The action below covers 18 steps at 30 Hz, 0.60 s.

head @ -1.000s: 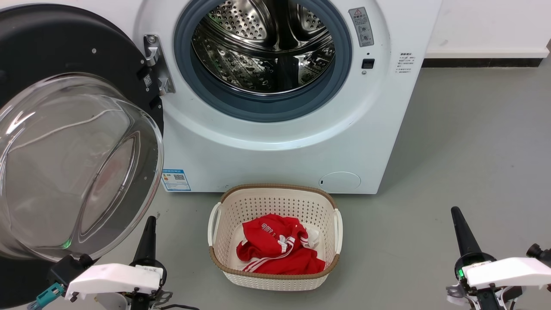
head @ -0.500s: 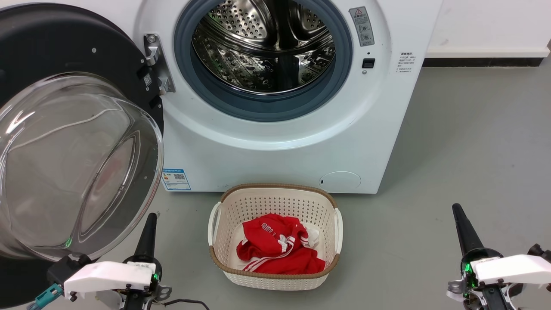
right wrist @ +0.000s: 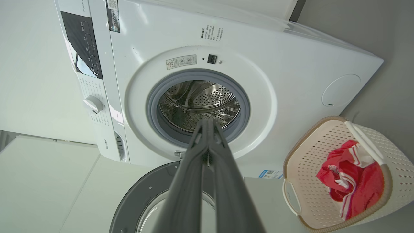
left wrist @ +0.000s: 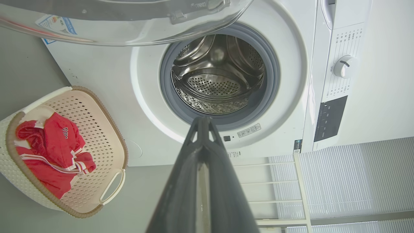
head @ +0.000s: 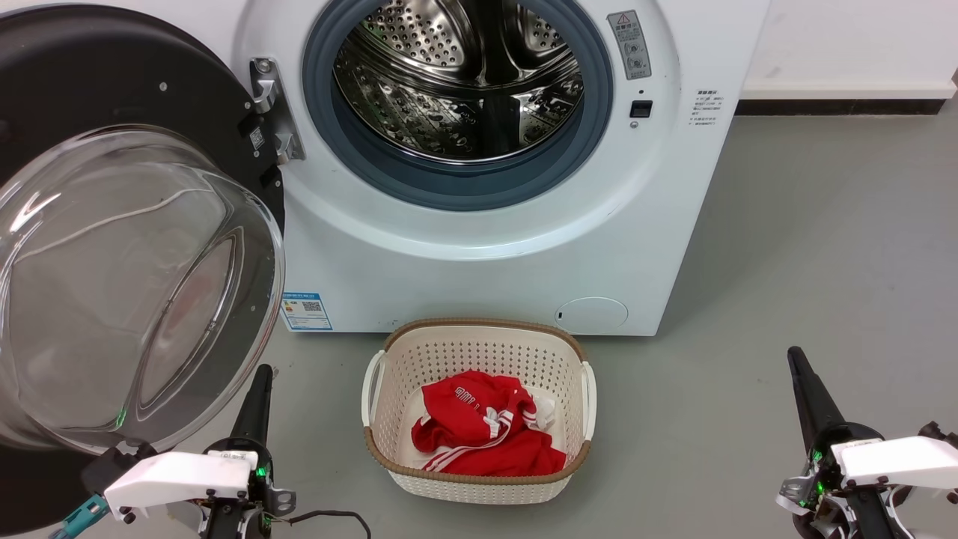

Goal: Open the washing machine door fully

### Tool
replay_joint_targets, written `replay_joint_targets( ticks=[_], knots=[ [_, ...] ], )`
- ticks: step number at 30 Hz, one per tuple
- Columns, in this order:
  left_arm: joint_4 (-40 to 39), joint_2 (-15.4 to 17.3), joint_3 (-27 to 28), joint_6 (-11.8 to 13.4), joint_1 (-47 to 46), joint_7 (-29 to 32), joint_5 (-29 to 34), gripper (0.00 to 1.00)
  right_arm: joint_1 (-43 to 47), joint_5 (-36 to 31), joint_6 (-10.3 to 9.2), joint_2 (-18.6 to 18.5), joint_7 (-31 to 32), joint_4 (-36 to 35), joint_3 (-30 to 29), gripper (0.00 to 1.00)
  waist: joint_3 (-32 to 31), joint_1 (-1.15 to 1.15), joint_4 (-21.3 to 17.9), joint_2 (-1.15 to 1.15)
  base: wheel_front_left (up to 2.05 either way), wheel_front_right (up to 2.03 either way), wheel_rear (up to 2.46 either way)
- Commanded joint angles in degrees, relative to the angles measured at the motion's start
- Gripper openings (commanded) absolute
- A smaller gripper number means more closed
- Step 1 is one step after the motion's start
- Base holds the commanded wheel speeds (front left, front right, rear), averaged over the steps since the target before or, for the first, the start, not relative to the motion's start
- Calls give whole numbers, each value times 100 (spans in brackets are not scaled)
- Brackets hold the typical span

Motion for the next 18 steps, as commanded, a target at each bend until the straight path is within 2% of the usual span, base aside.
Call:
replay_joint_targets(
  ticks=[1,18],
  knots=[
    [-1,-4,19,-32,-103,46,-144,0,-106,158,1,-14,45,-1,-21,0,1,0,1,0,0,0,0],
    [87,-25,103,-108,-168,259,-1041,0,-209,1002,0,10,245,98,-102,0,15,0,5,0,0,0,0]
  ],
)
